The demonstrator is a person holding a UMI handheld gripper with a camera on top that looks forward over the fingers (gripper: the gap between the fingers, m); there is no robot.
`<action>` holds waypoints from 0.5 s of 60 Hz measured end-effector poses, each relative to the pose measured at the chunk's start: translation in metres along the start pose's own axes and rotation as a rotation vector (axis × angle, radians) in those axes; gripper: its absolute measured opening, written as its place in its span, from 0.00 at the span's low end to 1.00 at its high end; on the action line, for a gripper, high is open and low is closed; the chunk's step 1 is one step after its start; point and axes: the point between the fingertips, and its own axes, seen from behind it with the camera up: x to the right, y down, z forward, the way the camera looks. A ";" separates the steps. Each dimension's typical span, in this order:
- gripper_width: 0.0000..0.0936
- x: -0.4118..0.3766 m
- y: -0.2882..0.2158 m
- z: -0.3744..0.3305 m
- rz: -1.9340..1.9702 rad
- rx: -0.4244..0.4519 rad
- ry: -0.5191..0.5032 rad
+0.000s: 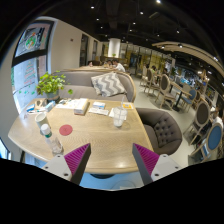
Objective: Pour water
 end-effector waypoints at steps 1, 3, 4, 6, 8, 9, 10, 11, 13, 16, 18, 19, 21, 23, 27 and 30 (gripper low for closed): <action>0.91 -0.001 -0.001 -0.001 0.000 -0.003 -0.001; 0.91 -0.003 0.001 -0.001 0.000 -0.005 0.001; 0.91 -0.004 0.003 -0.001 -0.001 -0.007 0.003; 0.91 -0.007 0.007 0.000 -0.001 -0.011 0.006; 0.91 -0.012 0.011 0.001 -0.001 -0.012 0.009; 0.91 -0.015 0.013 0.002 -0.001 -0.014 0.010; 0.91 -0.018 0.016 0.002 0.000 -0.016 0.011; 0.91 -0.021 0.019 0.003 0.001 -0.019 0.012; 0.91 -0.028 0.025 0.003 0.004 -0.026 0.013; 0.91 -0.040 0.037 0.002 0.010 -0.040 0.012; 0.91 -0.051 0.046 0.000 0.014 -0.048 0.009; 0.91 -0.057 0.050 0.000 0.015 -0.052 0.006; 0.91 -0.069 0.059 -0.001 0.016 -0.058 0.002; 0.91 -0.081 0.068 -0.002 0.017 -0.068 0.001; 0.91 -0.112 0.083 -0.003 0.027 -0.082 -0.017; 0.91 -0.137 0.091 -0.003 0.039 -0.085 -0.034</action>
